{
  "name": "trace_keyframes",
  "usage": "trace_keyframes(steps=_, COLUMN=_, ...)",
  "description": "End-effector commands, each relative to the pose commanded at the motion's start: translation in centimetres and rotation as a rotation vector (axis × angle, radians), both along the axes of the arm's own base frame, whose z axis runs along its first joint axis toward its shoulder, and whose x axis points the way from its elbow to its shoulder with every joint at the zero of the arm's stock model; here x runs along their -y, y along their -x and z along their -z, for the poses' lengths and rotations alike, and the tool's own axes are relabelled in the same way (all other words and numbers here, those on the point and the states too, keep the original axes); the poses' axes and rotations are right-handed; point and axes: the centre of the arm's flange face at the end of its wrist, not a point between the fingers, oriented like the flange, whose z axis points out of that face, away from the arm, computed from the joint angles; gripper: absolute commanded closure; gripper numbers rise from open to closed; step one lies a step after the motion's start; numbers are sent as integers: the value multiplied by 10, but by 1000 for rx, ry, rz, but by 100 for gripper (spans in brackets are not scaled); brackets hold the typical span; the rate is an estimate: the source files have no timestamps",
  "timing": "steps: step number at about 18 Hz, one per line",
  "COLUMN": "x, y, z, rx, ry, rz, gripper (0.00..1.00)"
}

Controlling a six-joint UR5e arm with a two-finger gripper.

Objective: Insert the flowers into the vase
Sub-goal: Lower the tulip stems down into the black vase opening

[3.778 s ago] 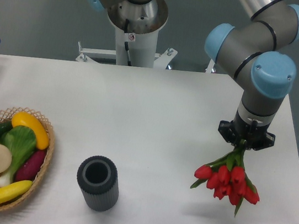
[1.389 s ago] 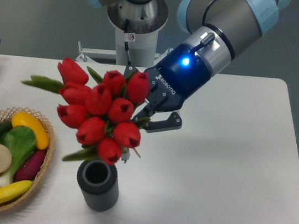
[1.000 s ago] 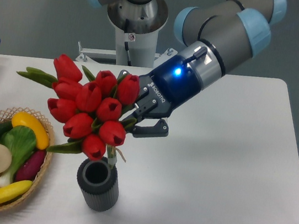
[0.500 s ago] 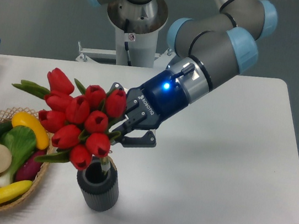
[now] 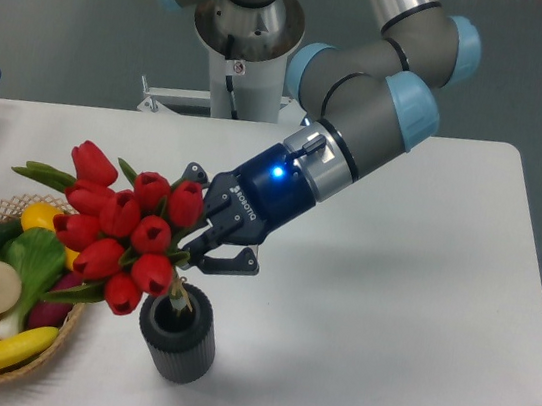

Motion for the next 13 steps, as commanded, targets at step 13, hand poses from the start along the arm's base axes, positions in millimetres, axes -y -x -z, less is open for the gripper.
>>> trace_keyframes(steps=13, x=-8, y=-7, z=77, rx=-32, ry=22, rz=50, gripper=94)
